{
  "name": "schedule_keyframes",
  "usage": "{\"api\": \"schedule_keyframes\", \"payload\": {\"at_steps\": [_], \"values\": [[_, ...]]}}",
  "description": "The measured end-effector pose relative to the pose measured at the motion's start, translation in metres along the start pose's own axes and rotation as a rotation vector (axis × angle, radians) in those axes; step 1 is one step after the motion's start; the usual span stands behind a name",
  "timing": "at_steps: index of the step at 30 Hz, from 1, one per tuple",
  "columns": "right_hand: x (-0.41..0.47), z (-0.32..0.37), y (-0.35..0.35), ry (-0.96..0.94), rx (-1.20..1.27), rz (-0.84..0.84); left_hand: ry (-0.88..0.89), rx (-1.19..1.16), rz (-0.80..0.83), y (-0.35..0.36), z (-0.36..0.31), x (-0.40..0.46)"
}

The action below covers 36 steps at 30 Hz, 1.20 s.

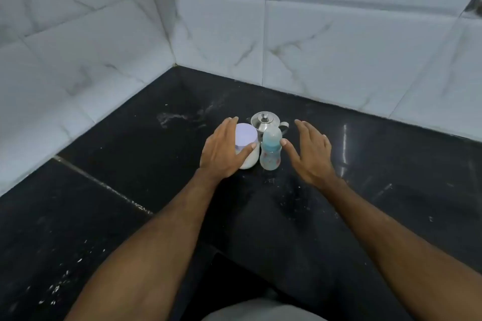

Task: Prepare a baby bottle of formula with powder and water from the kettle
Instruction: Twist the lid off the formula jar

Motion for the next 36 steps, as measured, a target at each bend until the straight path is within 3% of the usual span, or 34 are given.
{"api": "schedule_keyframes", "payload": {"at_steps": [7,18,24,31,36], "values": [[-0.014,-0.013,0.014,0.042,-0.006,0.028,-0.113,-0.065,0.146,0.019,0.006,0.002],[-0.02,-0.017,0.017,0.054,0.038,0.023,-0.203,-0.21,0.084,0.014,0.013,0.0],[-0.029,-0.01,0.017,0.058,0.079,0.03,-0.25,-0.35,0.029,-0.002,0.008,-0.036],[-0.052,0.001,0.0,0.119,0.226,-0.116,-0.308,-0.435,0.054,-0.015,0.002,-0.088],[-0.069,0.02,-0.001,0.077,0.334,-0.096,-0.334,-0.454,0.061,-0.022,0.002,-0.115]]}}
Point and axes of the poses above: each hand's wrist, its own x-axis towards the middle knuckle, its own y-axis out of the palm, z = x × y, the point moved 9 cm from there along x, towards the middle knuckle, and after that the axes turned 8 degrees about -z, right-handed, at the moved point
